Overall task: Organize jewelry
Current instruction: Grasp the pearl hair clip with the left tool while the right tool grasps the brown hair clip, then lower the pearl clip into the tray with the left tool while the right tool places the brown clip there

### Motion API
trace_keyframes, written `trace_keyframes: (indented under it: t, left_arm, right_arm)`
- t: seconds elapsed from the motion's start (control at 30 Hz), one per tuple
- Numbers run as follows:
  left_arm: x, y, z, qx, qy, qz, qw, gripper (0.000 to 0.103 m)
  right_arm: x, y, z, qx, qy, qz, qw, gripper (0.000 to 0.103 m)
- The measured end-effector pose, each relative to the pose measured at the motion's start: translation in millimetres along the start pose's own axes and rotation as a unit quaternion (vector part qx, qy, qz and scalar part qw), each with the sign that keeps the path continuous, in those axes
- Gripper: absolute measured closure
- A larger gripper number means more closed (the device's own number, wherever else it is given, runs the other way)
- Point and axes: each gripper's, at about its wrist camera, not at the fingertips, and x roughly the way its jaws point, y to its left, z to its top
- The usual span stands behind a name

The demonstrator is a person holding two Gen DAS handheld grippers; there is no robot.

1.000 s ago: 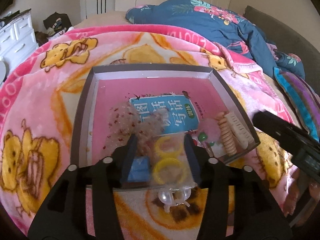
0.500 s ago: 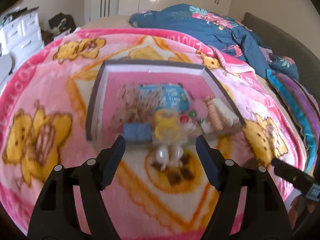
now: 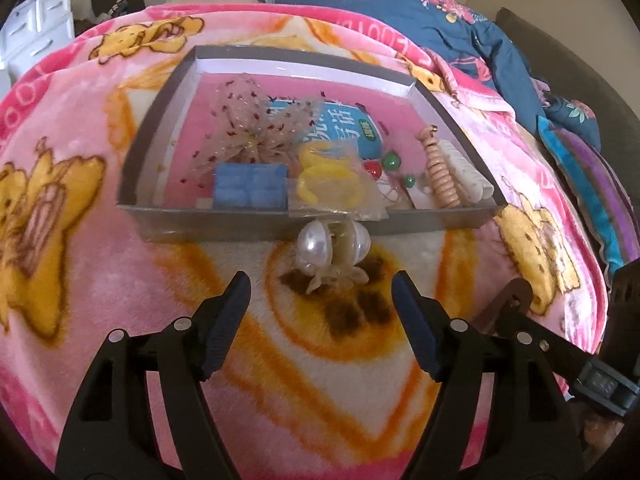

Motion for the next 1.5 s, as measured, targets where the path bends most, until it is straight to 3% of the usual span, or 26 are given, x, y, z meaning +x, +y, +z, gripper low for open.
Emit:
trace_keyframes:
  t: [0.03,0.13,0.17,0.2,0.27,0.4,0.6,0.93,1.17,1.5]
  left_arm:
    - [2.3,-0.5,0.3,0.0,0.001,0.001,1.0,0.038]
    - [12.0,-5.3,3.3,0.005,0.004,0.0,1.0,0.039]
    - [14.9,-6.9,4.0,0.008,0.006,-0.001,0.9999,0.048]
    - [16.9,-8.0,4.3,0.01,0.007,0.001,0.9999,0.067]
    - [20.1,-10.1,5.8,0.014,0.006,0.009,0.9998,0.076]
    - [12.6,-10.7,3.7,0.023,0.002,-0.001,0.9997,0.076]
    - [-28.3,-2.1,-2.7,0.021,-0.023,-0.021,0.9993,0.076]
    - [-75.7,24.7,21.8,0.016,-0.063,0.009,0.9978,0.076]
    - [-76.7,38.8,45.2,0.008,-0.076,0.025,0.9968,0.076]
    - [-50.0,45.4,67.2,-0.003,-0.073,0.036,0.9967,0.076]
  right_arm:
    - [2.8,-1.0,2.0,0.003,0.0,0.008,1.0,0.081]
    - [4.9,-3.6,4.8,0.013,-0.002,0.03,0.999,0.087]
    - [1.9,0.3,4.8,-0.003,-0.008,0.032,0.999,0.089]
    - [-0.4,4.2,4.6,-0.015,-0.012,0.034,0.999,0.09]
    - [-6.9,13.4,5.3,-0.042,-0.02,0.035,0.998,0.094]
    - [-20.8,27.2,8.0,-0.08,-0.037,0.034,0.996,0.094]
    - [-32.9,42.8,17.2,-0.103,-0.051,0.046,0.992,0.094]
    - [-30.9,85.7,50.8,-0.141,-0.06,0.08,0.985,0.094]
    - [-23.9,109.9,74.0,-0.159,-0.07,0.087,0.981,0.094]
    - [15.6,114.5,93.6,-0.166,-0.046,0.063,0.983,0.094]
